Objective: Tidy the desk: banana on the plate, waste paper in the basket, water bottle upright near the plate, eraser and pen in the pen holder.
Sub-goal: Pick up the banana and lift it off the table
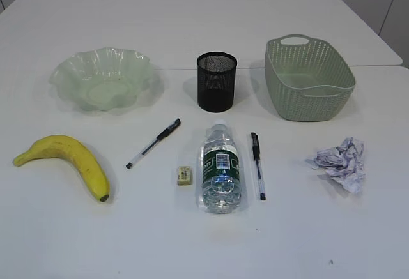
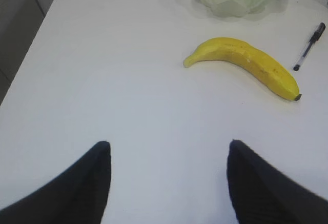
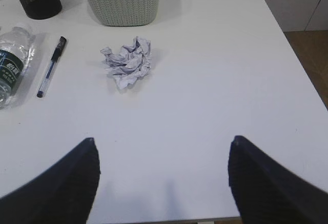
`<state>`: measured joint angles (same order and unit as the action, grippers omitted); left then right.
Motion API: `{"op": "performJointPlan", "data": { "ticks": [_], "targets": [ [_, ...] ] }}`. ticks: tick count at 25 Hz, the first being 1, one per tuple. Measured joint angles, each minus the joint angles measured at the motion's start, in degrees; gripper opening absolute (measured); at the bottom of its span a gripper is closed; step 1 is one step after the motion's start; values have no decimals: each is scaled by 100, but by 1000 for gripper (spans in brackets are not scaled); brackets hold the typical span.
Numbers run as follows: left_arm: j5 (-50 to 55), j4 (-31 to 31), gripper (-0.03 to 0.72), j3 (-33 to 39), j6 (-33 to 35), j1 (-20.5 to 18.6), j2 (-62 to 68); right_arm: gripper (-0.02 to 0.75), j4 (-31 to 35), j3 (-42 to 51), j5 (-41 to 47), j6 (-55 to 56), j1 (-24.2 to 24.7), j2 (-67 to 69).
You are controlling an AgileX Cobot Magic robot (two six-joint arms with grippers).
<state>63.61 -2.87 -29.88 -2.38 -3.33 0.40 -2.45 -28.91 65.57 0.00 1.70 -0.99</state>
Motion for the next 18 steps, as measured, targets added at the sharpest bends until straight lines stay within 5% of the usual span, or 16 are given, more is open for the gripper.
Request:
{"op": "performJointPlan", "data": {
  "ticks": [18],
  "targets": [
    [0, 0, 482, 0, 0, 0, 0, 585, 0, 0, 0, 0, 0, 0]
  ]
}}
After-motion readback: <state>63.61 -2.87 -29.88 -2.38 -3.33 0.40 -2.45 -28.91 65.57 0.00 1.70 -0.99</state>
